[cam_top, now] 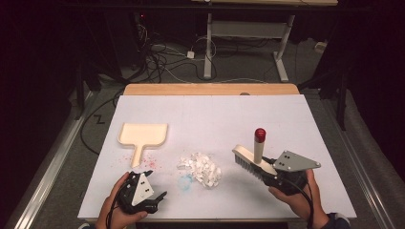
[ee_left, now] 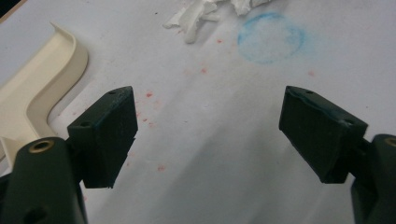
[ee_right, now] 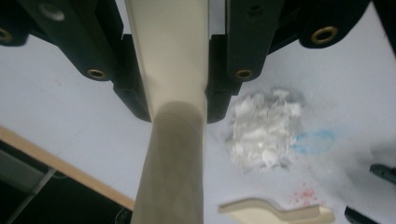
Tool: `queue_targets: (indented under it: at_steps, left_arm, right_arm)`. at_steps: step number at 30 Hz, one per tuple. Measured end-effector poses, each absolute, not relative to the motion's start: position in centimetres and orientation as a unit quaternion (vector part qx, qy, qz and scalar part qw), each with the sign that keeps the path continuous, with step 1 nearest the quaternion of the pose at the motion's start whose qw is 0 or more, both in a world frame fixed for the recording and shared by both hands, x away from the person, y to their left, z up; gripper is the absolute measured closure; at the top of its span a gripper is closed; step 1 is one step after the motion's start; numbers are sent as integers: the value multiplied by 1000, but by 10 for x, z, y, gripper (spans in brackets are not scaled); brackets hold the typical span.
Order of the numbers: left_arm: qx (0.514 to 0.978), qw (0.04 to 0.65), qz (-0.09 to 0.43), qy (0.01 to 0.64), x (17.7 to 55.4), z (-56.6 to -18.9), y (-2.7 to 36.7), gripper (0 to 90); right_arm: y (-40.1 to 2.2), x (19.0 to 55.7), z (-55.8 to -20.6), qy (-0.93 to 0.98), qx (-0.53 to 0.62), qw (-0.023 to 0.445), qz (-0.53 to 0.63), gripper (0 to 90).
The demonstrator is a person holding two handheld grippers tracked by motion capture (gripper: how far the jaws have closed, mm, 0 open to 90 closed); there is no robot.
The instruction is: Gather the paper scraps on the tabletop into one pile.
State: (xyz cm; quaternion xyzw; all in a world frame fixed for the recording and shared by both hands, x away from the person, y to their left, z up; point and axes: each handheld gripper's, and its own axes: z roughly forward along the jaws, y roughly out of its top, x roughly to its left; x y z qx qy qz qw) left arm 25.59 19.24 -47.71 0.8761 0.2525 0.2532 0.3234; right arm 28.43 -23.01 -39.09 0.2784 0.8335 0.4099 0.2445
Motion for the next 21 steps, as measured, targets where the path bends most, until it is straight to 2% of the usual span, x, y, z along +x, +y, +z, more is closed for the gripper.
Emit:
queue_targets:
  at_steps: [5, 11, 16, 21]
  left_arm:
    - [876, 322, 254, 254, 256, -477, 193, 186]
    - [875, 321, 257, 257, 256, -476, 193, 185]
    - [877, 330, 242, 252, 257, -477, 192, 179]
    - [880, 325, 241, 251, 256, -478, 190, 179]
  right_arm:
    - [-251, 278, -391, 844, 280, 219, 402, 683]
    - [-269, 281, -389, 868, 289, 144, 377, 683]
    - [-273, 302, -393, 881, 302, 74, 356, 683]
    - [-278, 330, -402, 876, 333, 66, 342, 678]
